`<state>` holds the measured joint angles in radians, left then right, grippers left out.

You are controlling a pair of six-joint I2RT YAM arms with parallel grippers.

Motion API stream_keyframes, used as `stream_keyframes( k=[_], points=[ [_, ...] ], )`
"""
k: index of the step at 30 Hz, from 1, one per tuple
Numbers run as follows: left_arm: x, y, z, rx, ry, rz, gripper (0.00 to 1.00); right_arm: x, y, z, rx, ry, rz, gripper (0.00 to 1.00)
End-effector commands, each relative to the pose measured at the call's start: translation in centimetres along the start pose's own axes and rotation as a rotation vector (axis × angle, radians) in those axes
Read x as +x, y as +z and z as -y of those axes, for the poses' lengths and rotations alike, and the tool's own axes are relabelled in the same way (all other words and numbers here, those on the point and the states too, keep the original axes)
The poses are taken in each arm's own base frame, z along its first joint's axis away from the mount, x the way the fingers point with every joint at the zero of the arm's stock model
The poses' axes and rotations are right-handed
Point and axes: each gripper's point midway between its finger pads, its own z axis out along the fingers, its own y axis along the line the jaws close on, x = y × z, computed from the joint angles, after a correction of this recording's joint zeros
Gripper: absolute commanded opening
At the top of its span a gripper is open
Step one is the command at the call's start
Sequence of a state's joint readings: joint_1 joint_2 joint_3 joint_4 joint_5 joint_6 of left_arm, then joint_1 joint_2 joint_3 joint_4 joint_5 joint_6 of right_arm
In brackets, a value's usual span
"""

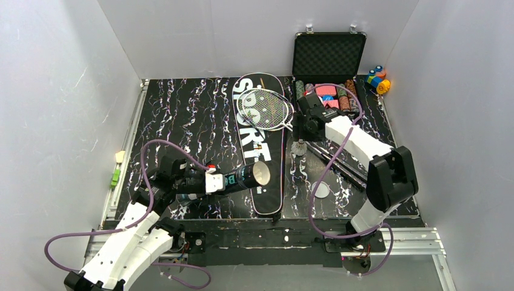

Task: Pack up the badminton gear

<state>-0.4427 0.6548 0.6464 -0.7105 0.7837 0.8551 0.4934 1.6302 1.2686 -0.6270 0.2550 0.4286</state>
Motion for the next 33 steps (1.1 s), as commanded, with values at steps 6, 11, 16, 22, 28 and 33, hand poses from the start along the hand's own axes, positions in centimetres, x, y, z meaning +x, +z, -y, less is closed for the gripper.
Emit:
stream_keyframes(
  k=[6, 11, 16, 22, 28, 33],
  points=[
    [-1.2, -0.3, 0.1, -0.001, 0.036, 0.042, 0.15, -4.7, 1.0, -1.2, 0.010, 0.004, 0.107, 0.65],
    [-1.3, -0.4, 0.0, -0.007, 0.042, 0.043, 0.15, -3.5, 2.1, -1.4, 0.007, -0.006, 0.045, 0.63],
    [-1.3, -0.4, 0.0, -0.007, 0.044, 0.043, 0.15, -2.7, 2.6, -1.1, 0.020, -0.014, 0.024, 0.62],
    [-1.3, -0.5, -0.1, -0.013, 0.048, 0.041, 0.15, -2.5, 2.9, -1.1, 0.016, -0.012, 0.020, 0.50],
    [-1.4, -0.6, -0.2, -0.016, 0.049, 0.041, 0.15, -1.8, 3.0, -1.1, 0.014, -0.013, -0.010, 0.48],
    [-1.5, -0.6, -0.2, -0.014, 0.049, 0.044, 0.15, -0.9, 3.1, -0.9, 0.020, -0.014, -0.037, 0.54]
  ],
)
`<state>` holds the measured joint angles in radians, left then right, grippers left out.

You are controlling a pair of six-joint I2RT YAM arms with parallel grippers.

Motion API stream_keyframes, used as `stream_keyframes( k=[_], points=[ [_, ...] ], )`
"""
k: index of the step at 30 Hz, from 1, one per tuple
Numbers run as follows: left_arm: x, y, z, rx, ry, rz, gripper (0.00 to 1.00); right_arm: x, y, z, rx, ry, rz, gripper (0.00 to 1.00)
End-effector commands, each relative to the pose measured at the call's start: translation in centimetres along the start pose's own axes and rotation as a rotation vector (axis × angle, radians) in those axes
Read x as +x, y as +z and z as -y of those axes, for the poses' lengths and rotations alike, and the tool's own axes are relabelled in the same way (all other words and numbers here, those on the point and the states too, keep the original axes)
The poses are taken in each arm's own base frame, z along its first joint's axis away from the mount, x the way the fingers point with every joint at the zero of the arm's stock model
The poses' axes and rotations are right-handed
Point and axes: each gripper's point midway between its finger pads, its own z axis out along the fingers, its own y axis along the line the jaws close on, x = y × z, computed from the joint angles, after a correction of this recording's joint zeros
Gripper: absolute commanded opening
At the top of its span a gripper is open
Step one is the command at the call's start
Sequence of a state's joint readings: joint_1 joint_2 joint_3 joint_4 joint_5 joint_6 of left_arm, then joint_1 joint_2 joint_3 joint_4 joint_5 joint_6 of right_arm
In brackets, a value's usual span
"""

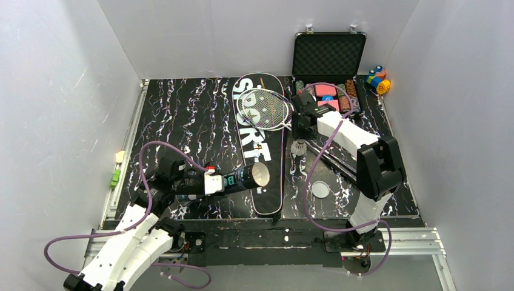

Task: Pack up the badminton gear

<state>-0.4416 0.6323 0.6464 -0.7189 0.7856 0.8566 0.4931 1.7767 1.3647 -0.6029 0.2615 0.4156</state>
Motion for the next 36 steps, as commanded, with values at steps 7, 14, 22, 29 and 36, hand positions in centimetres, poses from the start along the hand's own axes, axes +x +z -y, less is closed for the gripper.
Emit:
stream_keyframes(
  k=[7, 14, 22, 29, 36],
  points=[
    [-1.2, -0.3, -0.4, -0.011, 0.039, 0.035, 0.15, 0.9, -0.1, 0.1, -0.009, 0.012, -0.024, 0.48],
    [-1.2, -0.4, -0.4, -0.012, 0.042, 0.036, 0.15, 0.2, -1.3, -0.1, -0.030, 0.022, 0.003, 0.27],
    [-1.2, -0.4, -0.3, -0.011, 0.039, 0.037, 0.15, -0.8, -6.6, -2.5, -0.229, 0.084, 0.087, 0.25],
    [-1.2, -0.4, -0.3, -0.011, 0.042, 0.038, 0.15, 2.3, -10.5, -7.6, -0.624, 0.151, 0.021, 0.27],
    [-1.3, -0.4, -0.3, -0.009, 0.041, 0.038, 0.15, 6.0, -11.5, -11.6, -0.975, 0.248, -0.148, 0.27]
  ],
)
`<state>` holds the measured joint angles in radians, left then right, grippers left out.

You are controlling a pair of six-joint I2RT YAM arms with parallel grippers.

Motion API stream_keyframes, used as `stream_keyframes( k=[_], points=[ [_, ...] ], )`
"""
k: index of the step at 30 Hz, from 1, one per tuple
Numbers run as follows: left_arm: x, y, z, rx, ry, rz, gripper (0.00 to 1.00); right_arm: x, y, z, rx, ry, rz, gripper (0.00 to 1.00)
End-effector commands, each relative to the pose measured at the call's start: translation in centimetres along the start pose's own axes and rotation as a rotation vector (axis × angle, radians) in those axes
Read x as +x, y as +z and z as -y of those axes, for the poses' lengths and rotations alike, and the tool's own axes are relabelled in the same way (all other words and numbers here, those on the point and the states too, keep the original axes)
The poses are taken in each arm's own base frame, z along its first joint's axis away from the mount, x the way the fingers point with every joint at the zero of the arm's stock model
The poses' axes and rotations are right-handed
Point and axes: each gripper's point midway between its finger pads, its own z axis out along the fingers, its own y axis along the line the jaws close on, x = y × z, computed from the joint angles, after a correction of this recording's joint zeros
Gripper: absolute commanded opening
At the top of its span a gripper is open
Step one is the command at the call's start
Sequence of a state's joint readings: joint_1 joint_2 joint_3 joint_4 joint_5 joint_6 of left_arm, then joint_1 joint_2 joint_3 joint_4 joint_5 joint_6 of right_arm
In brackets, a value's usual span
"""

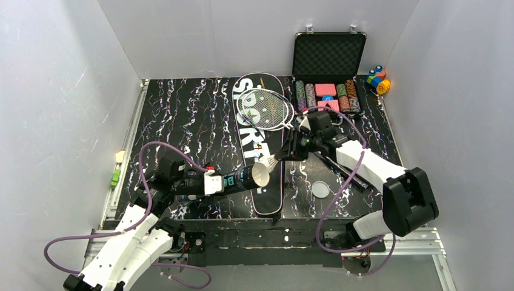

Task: Pack up the badminton gear

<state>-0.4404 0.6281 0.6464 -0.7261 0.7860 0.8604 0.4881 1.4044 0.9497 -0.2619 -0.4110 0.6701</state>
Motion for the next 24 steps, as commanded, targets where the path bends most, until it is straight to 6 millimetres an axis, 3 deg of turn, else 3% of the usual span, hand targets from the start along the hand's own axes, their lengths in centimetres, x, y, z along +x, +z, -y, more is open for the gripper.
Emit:
stream_keyframes(
  k=[1, 4, 8, 16, 20, 24],
  points=[
    [-1.4, -0.4, -0.4, -0.009, 0.040, 0.040, 0.15, 0.8, 0.6, -3.2, -0.232, 0.069, -0.077, 0.27],
    [-1.5, -0.5, -0.5, -0.012, 0.041, 0.040, 0.14, 1.0, 1.6, -1.4, -0.179, 0.096, -0.102, 0.28],
    [-1.5, -0.5, -0.4, -0.012, 0.041, 0.039, 0.15, 0.9, 2.2, 1.6, -0.051, 0.103, -0.113, 0.43],
    [-1.5, -0.5, -0.3, -0.008, 0.043, 0.042, 0.15, -0.2, 1.4, 6.4, 0.222, 0.069, -0.096, 0.61],
    [-1.4, -0.5, -0.3, -0.007, 0.042, 0.041, 0.14, -1.4, -0.4, 7.4, 0.337, 0.024, -0.042, 0.65],
    [-1.4, -0.5, -0.3, -0.006, 0.043, 0.042, 0.15, -2.5, -2.4, 6.8, 0.373, -0.009, 0.031, 0.68]
  ],
)
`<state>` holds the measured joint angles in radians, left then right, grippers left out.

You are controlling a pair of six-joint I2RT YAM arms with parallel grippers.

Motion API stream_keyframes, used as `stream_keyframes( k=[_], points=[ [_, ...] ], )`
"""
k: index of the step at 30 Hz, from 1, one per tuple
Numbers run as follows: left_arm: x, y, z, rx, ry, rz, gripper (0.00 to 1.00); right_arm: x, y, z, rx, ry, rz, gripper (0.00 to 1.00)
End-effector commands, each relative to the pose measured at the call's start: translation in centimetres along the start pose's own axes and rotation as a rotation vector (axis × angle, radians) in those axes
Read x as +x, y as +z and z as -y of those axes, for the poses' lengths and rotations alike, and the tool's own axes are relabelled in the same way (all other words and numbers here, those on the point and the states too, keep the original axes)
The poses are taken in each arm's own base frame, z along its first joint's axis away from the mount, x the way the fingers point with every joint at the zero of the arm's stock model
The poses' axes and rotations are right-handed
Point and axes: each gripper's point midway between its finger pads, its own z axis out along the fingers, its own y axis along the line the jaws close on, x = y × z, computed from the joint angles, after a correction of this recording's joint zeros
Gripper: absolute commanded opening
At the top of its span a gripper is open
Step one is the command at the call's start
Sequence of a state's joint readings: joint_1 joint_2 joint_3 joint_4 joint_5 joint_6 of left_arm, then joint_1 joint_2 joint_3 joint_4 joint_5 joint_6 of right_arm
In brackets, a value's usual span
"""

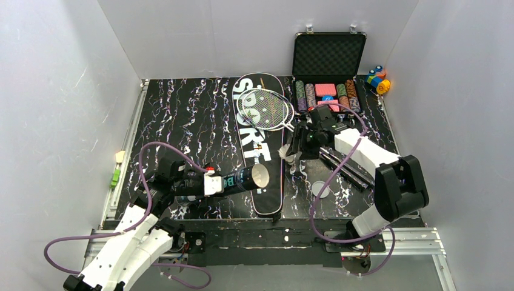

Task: Pack up the badminton gear

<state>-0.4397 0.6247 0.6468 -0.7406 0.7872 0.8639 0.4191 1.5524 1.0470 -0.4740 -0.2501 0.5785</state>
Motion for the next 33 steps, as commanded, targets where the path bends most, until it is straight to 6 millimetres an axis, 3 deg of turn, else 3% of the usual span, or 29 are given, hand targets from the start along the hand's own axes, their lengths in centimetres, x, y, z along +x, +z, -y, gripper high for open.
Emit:
stream_keyframes(
  k=[1, 5, 10, 14, 24, 33],
  points=[
    [-1.5, -0.4, -0.5, -0.011, 0.049, 0.047, 0.14, -1.7, -3.6, 0.4, 0.081, -0.057, 0.120, 0.69],
    [-1.4, -0.3, -0.4, -0.011, 0.050, 0.047, 0.15, -1.6, -4.5, 0.4, 0.105, -0.076, 0.150, 0.70],
    [-1.5, -0.3, -0.4, -0.013, 0.050, 0.051, 0.14, -2.0, -4.1, 0.4, 0.141, -0.083, 0.149, 0.71],
    [-1.5, -0.4, -0.5, -0.019, 0.049, 0.047, 0.14, -3.4, -3.8, 0.4, 0.189, -0.081, 0.154, 0.70],
    [-1.5, -0.5, -0.5, -0.021, 0.046, 0.049, 0.14, -9.7, -3.8, 1.1, 0.317, -0.082, 0.226, 0.71],
    [-1.4, -0.4, -0.3, -0.016, 0.045, 0.053, 0.14, -11.4, -0.9, -0.1, 0.220, -0.257, 0.169, 0.70]
  ],
)
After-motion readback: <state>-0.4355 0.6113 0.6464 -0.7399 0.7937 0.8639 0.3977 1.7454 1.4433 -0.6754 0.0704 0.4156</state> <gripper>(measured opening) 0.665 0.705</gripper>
